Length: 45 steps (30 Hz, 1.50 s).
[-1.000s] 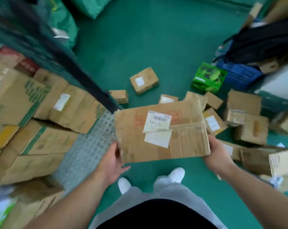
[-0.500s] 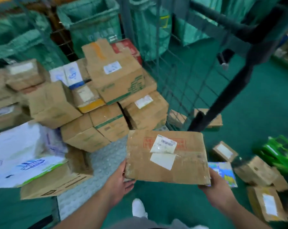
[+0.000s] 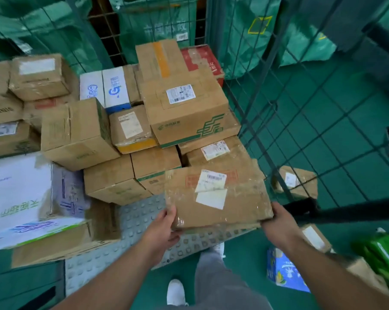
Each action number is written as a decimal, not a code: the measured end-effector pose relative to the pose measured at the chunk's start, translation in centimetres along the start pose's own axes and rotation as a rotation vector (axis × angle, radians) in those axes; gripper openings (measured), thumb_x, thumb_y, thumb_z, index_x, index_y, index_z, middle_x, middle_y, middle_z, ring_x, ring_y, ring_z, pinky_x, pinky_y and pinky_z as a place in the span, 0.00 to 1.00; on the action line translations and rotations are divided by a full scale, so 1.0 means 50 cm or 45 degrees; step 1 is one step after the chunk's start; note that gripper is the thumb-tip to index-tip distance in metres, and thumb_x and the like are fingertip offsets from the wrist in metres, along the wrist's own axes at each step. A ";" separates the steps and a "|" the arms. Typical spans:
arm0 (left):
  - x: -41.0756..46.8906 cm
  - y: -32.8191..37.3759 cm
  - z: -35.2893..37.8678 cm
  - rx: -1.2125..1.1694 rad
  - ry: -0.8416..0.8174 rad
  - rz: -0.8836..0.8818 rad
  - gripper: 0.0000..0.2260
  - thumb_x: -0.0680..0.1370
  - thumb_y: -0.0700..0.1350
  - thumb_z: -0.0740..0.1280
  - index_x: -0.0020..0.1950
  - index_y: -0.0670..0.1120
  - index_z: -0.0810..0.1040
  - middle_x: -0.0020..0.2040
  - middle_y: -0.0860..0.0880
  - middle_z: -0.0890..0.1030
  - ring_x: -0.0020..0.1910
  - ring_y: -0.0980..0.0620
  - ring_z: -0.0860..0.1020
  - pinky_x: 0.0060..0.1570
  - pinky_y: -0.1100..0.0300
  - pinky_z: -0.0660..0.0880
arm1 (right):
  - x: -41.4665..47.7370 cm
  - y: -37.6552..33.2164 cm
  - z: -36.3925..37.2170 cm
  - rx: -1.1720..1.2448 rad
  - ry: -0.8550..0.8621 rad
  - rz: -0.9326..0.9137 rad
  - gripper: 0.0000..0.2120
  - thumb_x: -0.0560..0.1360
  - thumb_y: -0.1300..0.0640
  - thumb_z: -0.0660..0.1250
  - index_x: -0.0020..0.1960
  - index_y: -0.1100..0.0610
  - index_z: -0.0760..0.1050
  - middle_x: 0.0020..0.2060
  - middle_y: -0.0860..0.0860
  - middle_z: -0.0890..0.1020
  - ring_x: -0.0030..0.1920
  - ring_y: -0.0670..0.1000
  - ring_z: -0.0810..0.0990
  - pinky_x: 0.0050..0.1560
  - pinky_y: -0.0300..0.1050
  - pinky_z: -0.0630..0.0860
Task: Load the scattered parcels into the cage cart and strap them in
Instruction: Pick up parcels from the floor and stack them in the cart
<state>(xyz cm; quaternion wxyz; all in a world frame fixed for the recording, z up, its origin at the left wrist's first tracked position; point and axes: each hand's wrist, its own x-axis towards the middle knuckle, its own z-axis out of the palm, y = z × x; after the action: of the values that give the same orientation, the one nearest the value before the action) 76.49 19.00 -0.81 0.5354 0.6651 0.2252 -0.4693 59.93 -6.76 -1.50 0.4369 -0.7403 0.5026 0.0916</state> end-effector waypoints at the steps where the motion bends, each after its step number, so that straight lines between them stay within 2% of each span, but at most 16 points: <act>1: 0.010 0.018 0.017 -0.022 -0.005 0.031 0.21 0.84 0.56 0.61 0.75 0.51 0.68 0.59 0.47 0.78 0.61 0.41 0.80 0.71 0.44 0.72 | 0.035 -0.021 -0.009 -0.030 0.017 -0.024 0.07 0.75 0.57 0.69 0.50 0.47 0.75 0.40 0.44 0.84 0.42 0.53 0.83 0.44 0.53 0.81; 4: 0.076 0.083 0.079 -0.074 0.032 0.103 0.20 0.85 0.52 0.61 0.77 0.54 0.66 0.62 0.50 0.78 0.65 0.44 0.78 0.72 0.48 0.70 | 0.155 -0.100 -0.026 0.079 0.116 -0.062 0.11 0.78 0.60 0.66 0.59 0.50 0.72 0.43 0.49 0.80 0.41 0.55 0.79 0.38 0.50 0.74; 6: 0.125 0.123 0.123 -0.008 0.036 0.102 0.26 0.85 0.51 0.63 0.82 0.54 0.59 0.68 0.50 0.77 0.67 0.45 0.77 0.72 0.48 0.71 | 0.225 -0.144 -0.028 0.426 0.164 0.124 0.18 0.81 0.60 0.64 0.70 0.54 0.68 0.53 0.56 0.79 0.48 0.59 0.79 0.47 0.54 0.76; 8: 0.167 0.163 0.168 0.011 0.037 0.051 0.30 0.85 0.49 0.63 0.83 0.57 0.53 0.75 0.49 0.72 0.69 0.45 0.75 0.73 0.46 0.69 | 0.277 -0.178 -0.021 0.802 0.082 0.298 0.18 0.82 0.62 0.61 0.72 0.59 0.68 0.64 0.63 0.77 0.60 0.65 0.79 0.59 0.58 0.77; 11: 0.208 0.207 0.227 -0.031 0.055 0.052 0.25 0.85 0.42 0.62 0.81 0.54 0.61 0.66 0.54 0.76 0.65 0.50 0.75 0.72 0.50 0.69 | 0.322 -0.198 0.001 1.141 -0.189 0.461 0.15 0.84 0.61 0.55 0.69 0.58 0.71 0.66 0.53 0.76 0.66 0.59 0.76 0.70 0.55 0.73; 13: 0.230 0.227 0.246 0.021 0.084 0.106 0.26 0.84 0.39 0.64 0.80 0.55 0.64 0.64 0.55 0.78 0.63 0.51 0.78 0.72 0.49 0.71 | 0.334 -0.204 0.015 1.063 -0.322 0.398 0.17 0.85 0.58 0.56 0.73 0.57 0.69 0.67 0.51 0.73 0.68 0.56 0.74 0.75 0.56 0.68; 16: 0.282 0.247 0.251 0.070 0.054 0.099 0.27 0.83 0.39 0.66 0.81 0.53 0.64 0.66 0.52 0.81 0.62 0.50 0.81 0.68 0.46 0.75 | 0.354 -0.217 0.030 0.696 -0.415 0.266 0.11 0.85 0.54 0.61 0.66 0.53 0.72 0.67 0.57 0.75 0.70 0.59 0.74 0.72 0.59 0.71; 19: 0.309 0.270 0.233 -0.033 0.045 0.009 0.24 0.84 0.36 0.63 0.79 0.51 0.68 0.66 0.51 0.80 0.60 0.47 0.82 0.61 0.54 0.79 | 0.379 -0.234 0.042 0.588 -0.492 0.322 0.20 0.85 0.54 0.60 0.74 0.59 0.68 0.74 0.60 0.70 0.73 0.62 0.70 0.71 0.60 0.72; 21: 0.297 0.277 0.222 -0.145 -0.005 -0.047 0.25 0.84 0.34 0.60 0.79 0.50 0.66 0.63 0.49 0.80 0.63 0.44 0.80 0.65 0.54 0.76 | 0.387 -0.245 0.046 0.440 -0.574 0.353 0.22 0.85 0.53 0.60 0.76 0.60 0.66 0.74 0.61 0.70 0.74 0.62 0.70 0.70 0.60 0.72; 23: 0.276 0.272 0.214 -0.230 -0.017 -0.093 0.26 0.85 0.34 0.58 0.82 0.51 0.60 0.67 0.44 0.78 0.69 0.41 0.76 0.73 0.50 0.69 | 0.385 -0.256 0.051 0.229 -0.651 0.343 0.19 0.85 0.55 0.59 0.75 0.59 0.67 0.71 0.57 0.72 0.72 0.61 0.72 0.66 0.56 0.75; 24: 0.264 0.267 0.213 -0.175 0.005 -0.104 0.27 0.85 0.37 0.59 0.83 0.51 0.58 0.68 0.43 0.77 0.69 0.41 0.74 0.74 0.49 0.68 | 0.376 -0.264 0.051 0.177 -0.671 0.353 0.16 0.85 0.56 0.59 0.72 0.57 0.69 0.66 0.54 0.75 0.69 0.58 0.74 0.61 0.53 0.77; 26: 0.238 0.250 0.205 0.088 0.078 -0.109 0.26 0.85 0.44 0.62 0.83 0.51 0.59 0.59 0.48 0.78 0.64 0.44 0.75 0.69 0.49 0.71 | 0.349 -0.270 0.056 0.111 -0.696 0.372 0.10 0.85 0.52 0.59 0.64 0.54 0.71 0.59 0.50 0.78 0.61 0.53 0.77 0.56 0.50 0.77; 31: 0.142 0.170 0.155 0.538 -0.047 -0.095 0.17 0.86 0.50 0.60 0.73 0.47 0.72 0.61 0.50 0.79 0.59 0.48 0.78 0.66 0.47 0.75 | 0.248 -0.195 0.072 -0.139 -0.731 0.253 0.11 0.84 0.53 0.58 0.55 0.58 0.76 0.56 0.56 0.82 0.57 0.56 0.81 0.62 0.55 0.78; 35: 0.066 0.104 0.091 0.646 -0.141 -0.114 0.12 0.86 0.49 0.59 0.65 0.46 0.75 0.59 0.48 0.81 0.56 0.48 0.81 0.60 0.52 0.79 | 0.136 -0.104 0.075 0.008 -0.684 0.370 0.10 0.85 0.54 0.59 0.55 0.58 0.76 0.57 0.58 0.82 0.52 0.51 0.80 0.44 0.43 0.76; 39: 0.027 0.043 0.025 0.888 -0.172 -0.070 0.10 0.85 0.52 0.61 0.61 0.49 0.76 0.57 0.49 0.81 0.55 0.48 0.80 0.57 0.53 0.78 | 0.003 -0.019 0.090 0.252 -0.434 0.467 0.07 0.84 0.56 0.62 0.53 0.58 0.77 0.52 0.56 0.83 0.46 0.50 0.80 0.38 0.39 0.72; 45: -0.016 -0.044 -0.008 1.180 -0.288 -0.008 0.07 0.83 0.51 0.64 0.56 0.50 0.77 0.56 0.48 0.82 0.52 0.49 0.81 0.49 0.56 0.76 | -0.239 0.158 0.166 0.705 -0.160 0.695 0.06 0.84 0.54 0.61 0.56 0.55 0.74 0.47 0.54 0.83 0.42 0.53 0.77 0.40 0.42 0.66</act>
<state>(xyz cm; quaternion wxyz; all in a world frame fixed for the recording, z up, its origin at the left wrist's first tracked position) 74.51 20.25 -1.23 0.2021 0.7778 -0.0654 -0.5916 50.24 6.42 -4.01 0.6096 -0.4264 0.6591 0.1105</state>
